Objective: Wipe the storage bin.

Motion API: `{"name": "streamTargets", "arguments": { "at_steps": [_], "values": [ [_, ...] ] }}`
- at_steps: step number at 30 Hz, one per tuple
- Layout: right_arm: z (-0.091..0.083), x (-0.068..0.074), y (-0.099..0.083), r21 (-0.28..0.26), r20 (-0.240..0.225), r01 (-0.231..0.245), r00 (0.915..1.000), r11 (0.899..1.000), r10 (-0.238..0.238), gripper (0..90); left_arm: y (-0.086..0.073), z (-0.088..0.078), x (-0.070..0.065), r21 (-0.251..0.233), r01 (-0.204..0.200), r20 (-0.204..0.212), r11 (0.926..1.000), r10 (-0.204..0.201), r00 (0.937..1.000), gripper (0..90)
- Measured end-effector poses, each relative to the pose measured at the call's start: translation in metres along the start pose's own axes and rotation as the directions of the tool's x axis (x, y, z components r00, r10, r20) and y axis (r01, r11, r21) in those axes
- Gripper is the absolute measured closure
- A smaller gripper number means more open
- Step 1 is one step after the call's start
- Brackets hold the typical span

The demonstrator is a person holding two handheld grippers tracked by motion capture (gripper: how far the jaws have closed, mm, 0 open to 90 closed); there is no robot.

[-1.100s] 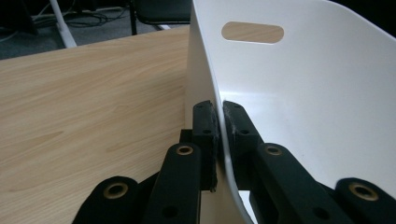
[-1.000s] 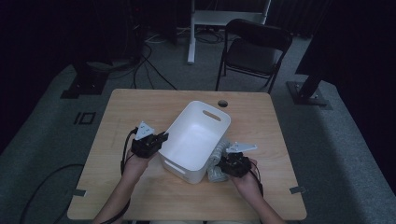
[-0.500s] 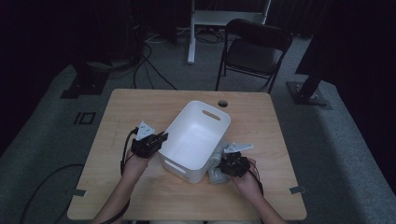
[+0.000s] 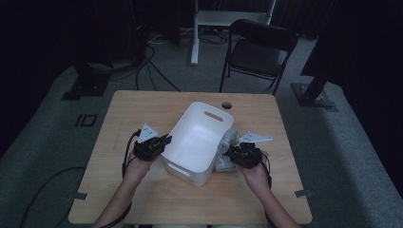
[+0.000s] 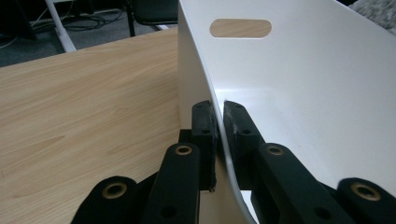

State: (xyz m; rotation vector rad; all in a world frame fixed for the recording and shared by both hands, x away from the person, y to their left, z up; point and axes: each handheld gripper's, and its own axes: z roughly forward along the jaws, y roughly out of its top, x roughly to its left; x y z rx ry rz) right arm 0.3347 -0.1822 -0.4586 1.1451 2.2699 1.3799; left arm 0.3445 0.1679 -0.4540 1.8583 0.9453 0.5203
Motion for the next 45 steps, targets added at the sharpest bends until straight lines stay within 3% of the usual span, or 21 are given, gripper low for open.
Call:
{"name": "streamTargets", "arguments": {
  "at_steps": [17,21,27,31,34,39,45],
  "values": [
    [0.026,-0.020,-0.021,0.096,0.046,-0.054,0.9977,0.994,0.050,75.6,0.000,0.000,-0.001,0.002,-0.005,-0.003,1.0000,0.005,1.0000,83.4],
    [0.039,-0.026,-0.033,0.149,0.054,-0.075,0.9962,0.986,0.068,75.6,0.000,0.000,-0.001,0.003,-0.015,-0.006,0.9999,0.015,0.9999,83.4],
    [0.045,-0.029,-0.037,0.178,0.053,-0.086,0.9955,0.980,0.078,75.6,0.000,0.001,0.000,0.001,-0.008,-0.008,1.0000,0.008,0.9999,82.3],
    [0.036,-0.024,-0.032,0.147,0.060,-0.059,0.9969,0.987,0.051,75.7,0.000,0.000,0.000,0.005,-0.014,-0.007,0.9999,0.014,0.9999,82.4],
    [0.018,-0.023,-0.019,0.068,0.049,-0.056,0.9974,0.996,0.052,75.7,0.001,0.000,0.000,0.014,-0.017,-0.004,0.9998,0.017,0.9998,82.8],
    [0.001,-0.029,0.000,-0.020,0.054,-0.069,0.9961,0.997,0.070,75.6,0.002,-0.001,-0.001,0.033,-0.041,0.015,0.9986,0.041,0.9991,82.8],
    [0.007,-0.037,0.009,-0.007,0.093,-0.074,0.9928,0.997,0.075,75.7,0.002,0.000,-0.001,0.031,-0.045,0.019,0.9985,0.045,0.9988,82.6]
  ]
}}
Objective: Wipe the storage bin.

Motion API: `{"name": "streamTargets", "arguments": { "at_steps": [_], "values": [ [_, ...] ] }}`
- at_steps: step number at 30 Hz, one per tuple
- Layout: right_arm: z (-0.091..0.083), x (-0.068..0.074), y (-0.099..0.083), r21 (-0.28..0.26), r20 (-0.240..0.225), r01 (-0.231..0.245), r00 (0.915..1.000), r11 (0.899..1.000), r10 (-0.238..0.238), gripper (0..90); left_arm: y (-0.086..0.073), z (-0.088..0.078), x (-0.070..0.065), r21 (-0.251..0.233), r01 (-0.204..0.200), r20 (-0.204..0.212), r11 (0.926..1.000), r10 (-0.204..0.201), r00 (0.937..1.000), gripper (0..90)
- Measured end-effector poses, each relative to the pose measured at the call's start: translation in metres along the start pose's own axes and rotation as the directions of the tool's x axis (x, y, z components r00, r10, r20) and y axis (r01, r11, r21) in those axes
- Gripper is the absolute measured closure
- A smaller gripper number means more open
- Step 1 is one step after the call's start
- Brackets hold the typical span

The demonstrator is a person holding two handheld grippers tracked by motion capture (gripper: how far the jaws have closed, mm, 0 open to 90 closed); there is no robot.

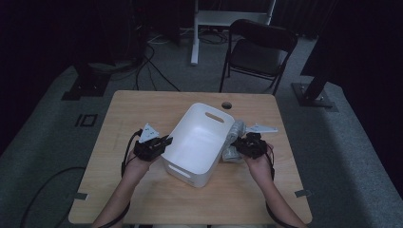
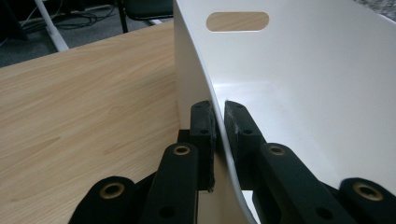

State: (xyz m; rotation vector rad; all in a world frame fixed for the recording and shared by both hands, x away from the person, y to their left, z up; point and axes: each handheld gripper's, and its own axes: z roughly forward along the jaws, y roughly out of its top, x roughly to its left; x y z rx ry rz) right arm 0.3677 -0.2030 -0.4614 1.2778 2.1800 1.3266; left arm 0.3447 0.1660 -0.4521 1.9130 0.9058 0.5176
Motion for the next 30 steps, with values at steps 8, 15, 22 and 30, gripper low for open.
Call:
{"name": "streamTargets", "arguments": {
  "at_steps": [8,15,22,30],
  "values": [
    [0.016,-0.009,-0.008,0.044,0.014,-0.050,0.9987,0.998,0.049,75.8,0.000,0.000,-0.001,-0.002,-0.001,-0.001,1.0000,0.001,1.0000,82.6],
    [0.034,-0.019,-0.025,0.101,0.021,-0.089,0.9960,0.991,0.087,75.9,0.000,0.000,-0.001,-0.003,-0.002,-0.002,1.0000,0.002,1.0000,82.6],
    [0.052,-0.024,-0.038,0.195,0.018,-0.110,0.9939,0.975,0.109,75.9,0.000,0.001,-0.001,-0.003,0.013,-0.009,0.9999,-0.013,0.9999,82.3],
    [0.023,-0.020,-0.017,0.055,-0.036,-0.085,0.9956,0.995,0.087,76.1,0.001,0.000,0.000,0.003,0.016,-0.005,0.9999,-0.016,0.9999,82.1]
  ]
}}
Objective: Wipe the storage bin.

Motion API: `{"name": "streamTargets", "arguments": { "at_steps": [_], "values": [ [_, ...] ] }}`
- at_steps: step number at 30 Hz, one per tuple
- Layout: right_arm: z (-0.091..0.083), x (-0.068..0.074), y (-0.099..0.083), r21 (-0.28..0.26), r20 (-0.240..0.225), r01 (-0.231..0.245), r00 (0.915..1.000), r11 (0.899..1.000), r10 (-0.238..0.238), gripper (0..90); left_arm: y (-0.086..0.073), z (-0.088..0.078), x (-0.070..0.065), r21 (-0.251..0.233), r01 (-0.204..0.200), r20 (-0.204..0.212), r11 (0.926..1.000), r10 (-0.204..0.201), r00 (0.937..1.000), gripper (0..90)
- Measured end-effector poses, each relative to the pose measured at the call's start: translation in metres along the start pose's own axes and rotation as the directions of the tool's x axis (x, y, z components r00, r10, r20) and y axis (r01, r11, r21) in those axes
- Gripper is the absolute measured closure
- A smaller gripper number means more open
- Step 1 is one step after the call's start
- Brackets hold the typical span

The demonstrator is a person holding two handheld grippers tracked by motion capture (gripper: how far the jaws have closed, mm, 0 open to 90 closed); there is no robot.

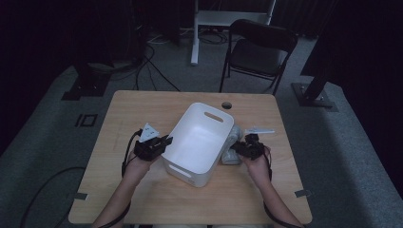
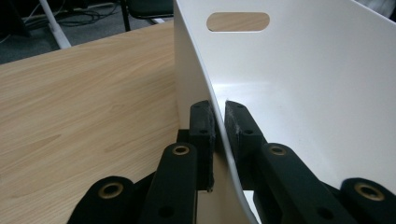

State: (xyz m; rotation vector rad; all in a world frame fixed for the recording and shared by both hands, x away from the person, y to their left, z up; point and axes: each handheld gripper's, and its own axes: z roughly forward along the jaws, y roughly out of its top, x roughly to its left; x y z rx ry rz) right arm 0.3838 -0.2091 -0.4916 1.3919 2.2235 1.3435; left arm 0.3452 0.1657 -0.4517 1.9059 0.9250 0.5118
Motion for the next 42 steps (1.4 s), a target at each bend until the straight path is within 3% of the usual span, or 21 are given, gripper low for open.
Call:
{"name": "streamTargets", "arguments": {
  "at_steps": [2,6,9,11,18,30,34,42],
  "values": [
    [-0.014,0.001,0.012,-0.065,0.006,0.009,0.9999,0.998,-0.008,76.1,0.000,0.000,0.000,0.002,-0.004,0.006,1.0000,0.004,1.0000,82.2],
    [-0.021,-0.005,0.026,-0.103,0.025,0.002,0.9997,0.995,0.000,76.1,0.000,0.000,-0.001,0.006,-0.008,0.011,0.9999,0.008,0.9999,82.3],
    [-0.017,-0.009,0.026,-0.095,0.020,-0.016,0.9996,0.995,0.018,76.1,0.001,0.001,0.000,0.008,-0.010,0.012,0.9999,0.010,0.9999,82.3],
    [-0.008,-0.011,0.022,-0.071,0.045,-0.017,0.9988,0.997,0.020,76.3,0.001,0.001,-0.001,0.008,-0.012,0.011,0.9999,0.012,0.9999,82.2],
    [0.008,-0.017,0.010,-0.020,0.065,-0.035,0.9972,0.999,0.036,76.4,0.001,0.002,-0.002,0.008,-0.009,0.005,0.9999,0.009,0.9999,82.2],
    [0.031,-0.023,-0.012,0.069,0.083,-0.064,0.9948,0.996,0.058,76.4,0.001,0.002,-0.002,0.007,0.000,0.001,1.0000,0.000,1.0000,82.1],
    [0.029,-0.019,-0.014,0.067,0.070,-0.082,0.9945,0.994,0.077,76.8,0.001,0.002,-0.002,0.007,0.000,0.003,1.0000,0.000,1.0000,81.9],
    [0.019,0.000,-0.026,0.091,0.000,-0.048,0.9989,0.995,0.048,77.0,0.001,0.002,-0.002,0.004,0.012,0.001,0.9999,-0.012,0.9999,81.5]
  ]
}}
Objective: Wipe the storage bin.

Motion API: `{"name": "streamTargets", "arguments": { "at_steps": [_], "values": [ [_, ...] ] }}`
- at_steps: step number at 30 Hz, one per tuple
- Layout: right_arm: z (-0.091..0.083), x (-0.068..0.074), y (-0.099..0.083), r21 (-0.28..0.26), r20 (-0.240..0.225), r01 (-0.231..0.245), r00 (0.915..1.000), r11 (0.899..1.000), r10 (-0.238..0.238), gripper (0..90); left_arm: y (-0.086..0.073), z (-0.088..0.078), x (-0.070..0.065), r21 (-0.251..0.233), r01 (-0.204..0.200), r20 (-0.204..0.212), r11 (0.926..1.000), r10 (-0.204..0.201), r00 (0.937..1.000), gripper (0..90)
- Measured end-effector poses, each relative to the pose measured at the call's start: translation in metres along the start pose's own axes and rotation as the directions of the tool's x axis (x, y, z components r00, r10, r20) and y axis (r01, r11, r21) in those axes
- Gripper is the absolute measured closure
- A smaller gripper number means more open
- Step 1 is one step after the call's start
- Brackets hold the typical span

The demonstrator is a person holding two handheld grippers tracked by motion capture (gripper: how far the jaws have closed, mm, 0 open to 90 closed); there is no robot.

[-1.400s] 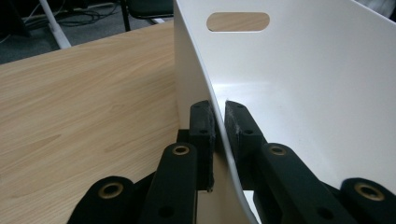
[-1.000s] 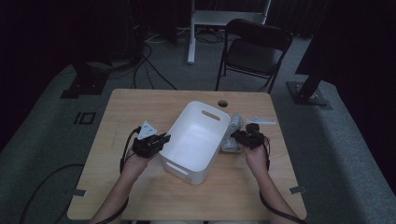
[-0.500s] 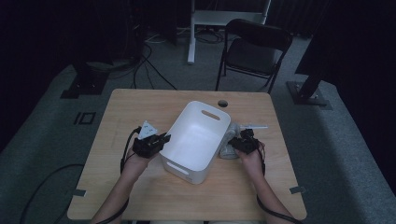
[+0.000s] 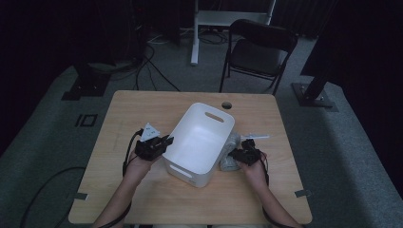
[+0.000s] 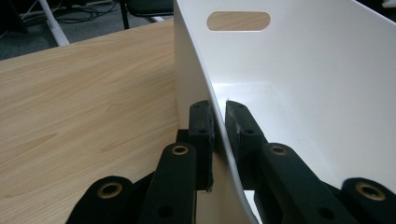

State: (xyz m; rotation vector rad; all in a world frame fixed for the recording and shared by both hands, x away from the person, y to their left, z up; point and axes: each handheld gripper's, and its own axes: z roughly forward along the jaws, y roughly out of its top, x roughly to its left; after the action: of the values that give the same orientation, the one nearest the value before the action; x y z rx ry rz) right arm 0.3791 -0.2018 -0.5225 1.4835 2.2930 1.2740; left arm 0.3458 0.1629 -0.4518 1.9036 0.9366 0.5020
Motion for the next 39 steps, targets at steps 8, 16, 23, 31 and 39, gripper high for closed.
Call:
{"name": "streamTargets", "arguments": {
  "at_steps": [8,16,23,31,39],
  "values": [
    [-0.011,0.020,-0.012,0.003,-0.063,0.031,0.9976,1.000,-0.031,77.1,0.000,0.000,-0.002,0.002,-0.003,-0.006,1.0000,0.003,1.0000,81.5],
    [-0.036,0.050,-0.026,-0.029,-0.155,0.100,0.9825,0.995,-0.103,76.8,0.000,0.000,-0.002,-0.001,-0.002,-0.002,1.0000,0.002,1.0000,81.5],
    [-0.071,0.078,-0.026,-0.121,-0.238,0.144,0.9562,0.982,-0.170,76.4,-0.001,0.000,-0.002,0.002,-0.003,0.010,1.0000,0.003,0.9999,81.8],
    [-0.089,0.112,-0.041,-0.145,-0.298,0.214,0.9215,0.966,-0.248,76.2,-0.001,0.000,-0.002,0.003,-0.004,0.012,1.0000,0.004,0.9999,82.2],
    [-0.075,0.130,-0.047,-0.115,-0.235,0.296,0.9194,0.948,-0.315,76.1,0.000,-0.001,-0.002,0.013,-0.022,0.020,0.9997,0.022,0.9996,83.2]
  ]
}}
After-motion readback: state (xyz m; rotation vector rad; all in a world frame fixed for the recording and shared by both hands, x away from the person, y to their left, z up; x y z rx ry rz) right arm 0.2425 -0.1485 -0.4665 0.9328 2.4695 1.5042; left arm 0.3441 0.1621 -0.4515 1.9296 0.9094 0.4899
